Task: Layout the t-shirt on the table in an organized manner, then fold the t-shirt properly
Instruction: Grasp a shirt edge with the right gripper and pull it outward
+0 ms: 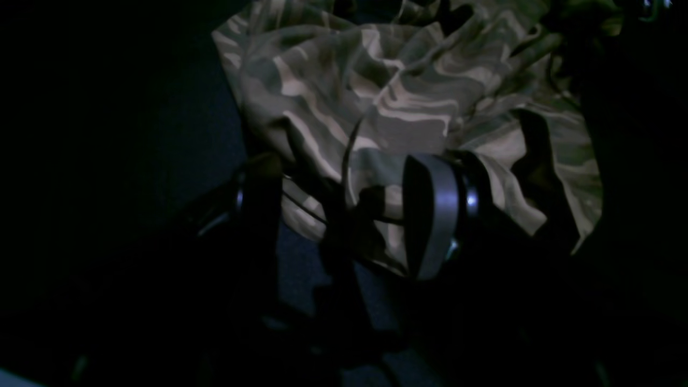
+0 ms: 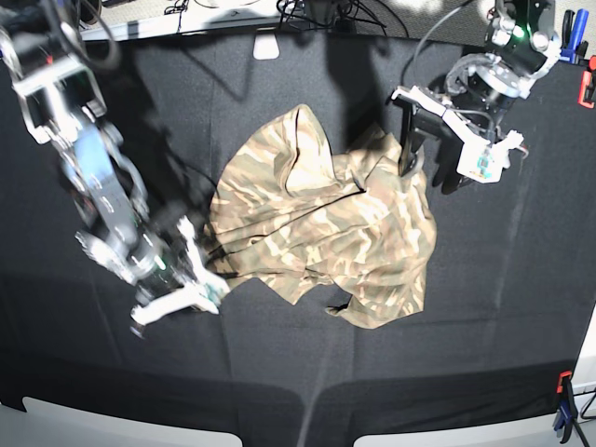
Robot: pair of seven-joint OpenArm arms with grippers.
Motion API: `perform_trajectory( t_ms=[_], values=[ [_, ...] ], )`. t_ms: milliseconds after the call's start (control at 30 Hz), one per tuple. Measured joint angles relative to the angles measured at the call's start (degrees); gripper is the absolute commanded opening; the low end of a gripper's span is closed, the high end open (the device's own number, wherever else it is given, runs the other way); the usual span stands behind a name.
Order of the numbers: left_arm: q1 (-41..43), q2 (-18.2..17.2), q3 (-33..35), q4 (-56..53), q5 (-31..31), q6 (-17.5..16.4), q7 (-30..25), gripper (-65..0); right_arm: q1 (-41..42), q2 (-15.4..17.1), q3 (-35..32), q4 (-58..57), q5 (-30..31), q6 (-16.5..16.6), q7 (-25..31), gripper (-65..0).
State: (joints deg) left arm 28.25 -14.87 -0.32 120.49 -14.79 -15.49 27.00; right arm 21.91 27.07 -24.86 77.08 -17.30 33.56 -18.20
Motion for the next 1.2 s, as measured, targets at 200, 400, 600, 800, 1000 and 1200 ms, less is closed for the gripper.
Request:
perform_trajectory(
  t_ms=[200, 400, 600, 800, 1000, 1200],
  values=[
    [0.0, 0.1, 0.0, 0.0, 0.0, 0.0, 0.0, -31.5, 5.4, 1.6, -8.0, -4.0, -0.3, 3.5, 0.0, -44.9],
    [0.0, 0.1, 0.0, 0.0, 0.0, 0.0, 0.0, -31.5, 6.4, 1.8, -13.7, -4.0, -0.7, 6.6, 0.2, -44.9],
    [0.0, 0.1, 0.0, 0.0, 0.0, 0.0, 0.0, -31.5, 6.6, 1.9, -14.1, -4.0, -0.7, 6.6, 0.2, -44.9],
    [0.0, 0.1, 0.0, 0.0, 0.0, 0.0, 0.0, -31.5, 6.7, 2.1, -14.0, -2.1, 5.6, 6.7, -0.2, -44.9],
    [0.0, 0.1, 0.0, 0.0, 0.0, 0.0, 0.0, -31.5, 6.8, 2.0, -14.0, -1.2, 7.3, 6.7, 0.0, -44.9],
    [0.0, 0.1, 0.0, 0.0, 0.0, 0.0, 0.0, -31.5, 6.8, 2.0, -14.0, -1.2, 6.6, 6.7, -1.9, -44.9]
  ],
)
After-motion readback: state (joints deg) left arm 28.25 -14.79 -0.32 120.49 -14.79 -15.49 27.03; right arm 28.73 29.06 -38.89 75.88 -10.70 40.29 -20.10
